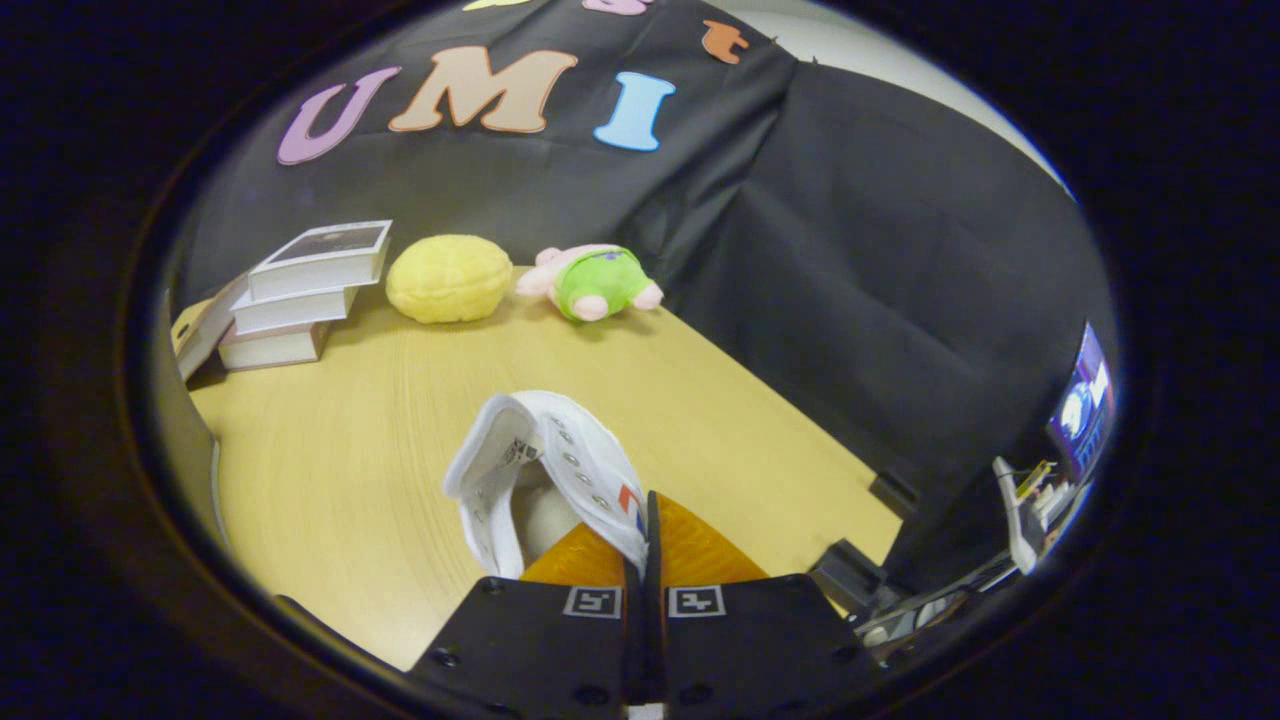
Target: Open the storage box then place both shoes into the box .Put the left shoe in first, then the right shoe, with the right side of both shoes facing outward in a uniform manner.
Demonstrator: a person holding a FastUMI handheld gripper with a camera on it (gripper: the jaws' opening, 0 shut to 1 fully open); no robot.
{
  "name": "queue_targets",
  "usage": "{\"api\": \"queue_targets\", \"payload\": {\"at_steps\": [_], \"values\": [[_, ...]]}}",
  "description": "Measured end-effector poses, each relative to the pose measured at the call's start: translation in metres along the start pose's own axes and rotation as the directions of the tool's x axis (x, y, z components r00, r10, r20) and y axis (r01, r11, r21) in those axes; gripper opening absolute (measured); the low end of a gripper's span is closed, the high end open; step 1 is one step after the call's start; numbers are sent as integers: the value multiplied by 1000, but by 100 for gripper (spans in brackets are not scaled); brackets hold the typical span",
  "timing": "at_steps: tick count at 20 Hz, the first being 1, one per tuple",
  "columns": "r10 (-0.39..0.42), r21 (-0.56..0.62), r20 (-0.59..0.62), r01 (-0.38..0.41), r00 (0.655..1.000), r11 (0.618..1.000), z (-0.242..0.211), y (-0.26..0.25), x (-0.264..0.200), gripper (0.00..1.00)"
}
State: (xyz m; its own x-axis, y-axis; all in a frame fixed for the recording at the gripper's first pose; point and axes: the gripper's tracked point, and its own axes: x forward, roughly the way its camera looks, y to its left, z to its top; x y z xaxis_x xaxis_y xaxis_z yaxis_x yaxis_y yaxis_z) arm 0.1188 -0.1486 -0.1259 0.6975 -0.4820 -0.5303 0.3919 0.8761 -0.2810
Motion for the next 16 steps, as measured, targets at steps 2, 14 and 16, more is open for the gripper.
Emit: {"api": "queue_targets", "payload": {"at_steps": [2, 14, 16], "values": [[-35, 7, 53, 35, 998, 999, 26, -3, -24, 3], [-147, 15, 394, 153, 907, 988, 189, 52, -238, 3], [-70, 22, 427, 68, 902, 997, 198, 91, -271, 3]]}}
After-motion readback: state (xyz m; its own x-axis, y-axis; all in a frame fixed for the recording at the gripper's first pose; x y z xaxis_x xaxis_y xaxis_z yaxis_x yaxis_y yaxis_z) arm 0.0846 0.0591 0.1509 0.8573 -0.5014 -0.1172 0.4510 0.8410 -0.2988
